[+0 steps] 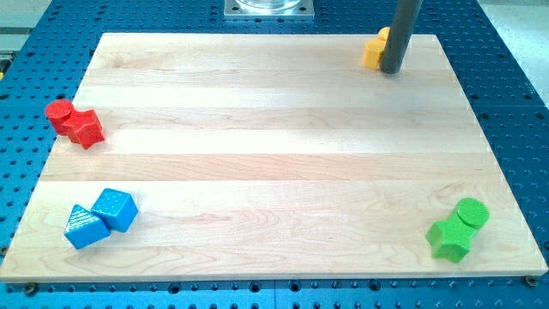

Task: Push the yellow blocks closer to the green blocks

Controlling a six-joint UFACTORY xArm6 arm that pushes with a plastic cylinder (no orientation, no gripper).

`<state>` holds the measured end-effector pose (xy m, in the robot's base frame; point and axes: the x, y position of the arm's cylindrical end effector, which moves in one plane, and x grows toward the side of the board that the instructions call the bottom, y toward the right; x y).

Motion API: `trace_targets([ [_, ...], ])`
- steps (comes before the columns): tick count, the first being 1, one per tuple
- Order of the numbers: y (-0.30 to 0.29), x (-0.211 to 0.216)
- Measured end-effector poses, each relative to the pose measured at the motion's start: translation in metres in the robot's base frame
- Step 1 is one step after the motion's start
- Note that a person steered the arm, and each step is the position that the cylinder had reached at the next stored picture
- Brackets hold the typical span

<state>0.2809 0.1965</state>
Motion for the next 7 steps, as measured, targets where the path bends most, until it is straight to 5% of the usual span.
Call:
trace_targets([
  [1,0.007,0.019],
  [2,0.016,0.106],
  [3,0.064,0.096],
  [5,0.048,-0.061],
  [7,-0.024,-0.089],
])
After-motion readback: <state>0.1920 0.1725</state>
